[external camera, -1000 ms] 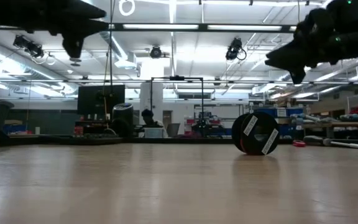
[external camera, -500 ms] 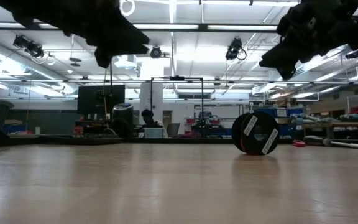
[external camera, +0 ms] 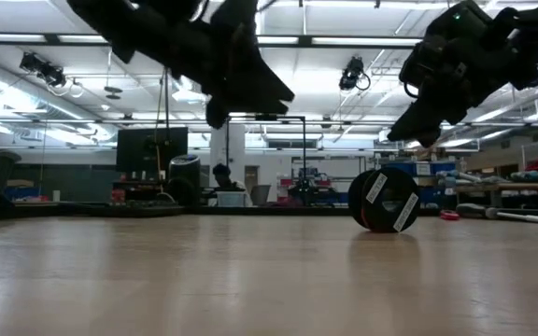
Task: Coil cords
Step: Uncoil the red wire from the black spool
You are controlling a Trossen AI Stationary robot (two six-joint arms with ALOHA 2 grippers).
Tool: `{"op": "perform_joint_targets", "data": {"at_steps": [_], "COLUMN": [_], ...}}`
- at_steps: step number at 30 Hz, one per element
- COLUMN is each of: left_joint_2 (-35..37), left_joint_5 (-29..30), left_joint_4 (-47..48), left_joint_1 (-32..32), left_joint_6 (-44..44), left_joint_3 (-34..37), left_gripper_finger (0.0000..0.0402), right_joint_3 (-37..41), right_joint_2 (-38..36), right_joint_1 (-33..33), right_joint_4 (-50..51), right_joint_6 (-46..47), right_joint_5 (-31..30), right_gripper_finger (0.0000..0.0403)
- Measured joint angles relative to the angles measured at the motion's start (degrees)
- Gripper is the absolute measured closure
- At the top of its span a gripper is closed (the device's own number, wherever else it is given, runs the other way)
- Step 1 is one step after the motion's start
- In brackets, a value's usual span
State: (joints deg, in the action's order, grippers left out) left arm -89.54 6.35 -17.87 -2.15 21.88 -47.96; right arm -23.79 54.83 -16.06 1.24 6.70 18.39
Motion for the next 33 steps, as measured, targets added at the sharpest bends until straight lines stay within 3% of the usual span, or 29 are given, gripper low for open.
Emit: {"op": "perform_joint_targets", "data": {"at_steps": [11, 22, 33], "left_joint_2": [-10.1, -16.9, -17.7], "left_joint_5": [-6.9, -7.3, -5.6], "left_joint_4": [-0.1, 0.8, 0.4], "left_joint_1": [1.1, 1.2, 1.2], "left_joint_6": [-2.1, -10.3, -12.7], "left_joint_3": [-5.3, -9.9, -10.1], "left_gripper_finger": [0.027, 0.027, 0.027], "right_joint_3": [0.0, 0.0, 0.0], "right_joint_2": [2.9, 7.5, 9.3], "right_joint_1": [8.5, 17.1, 16.6], "right_joint_4": [3.9, 2.9, 1.6], "right_joint_6": [0.6, 4.3, 4.9], "right_joint_5": [-5.7, -19.3, -20.1], "right_gripper_finger": [0.0305, 0.0311, 0.0321]}}
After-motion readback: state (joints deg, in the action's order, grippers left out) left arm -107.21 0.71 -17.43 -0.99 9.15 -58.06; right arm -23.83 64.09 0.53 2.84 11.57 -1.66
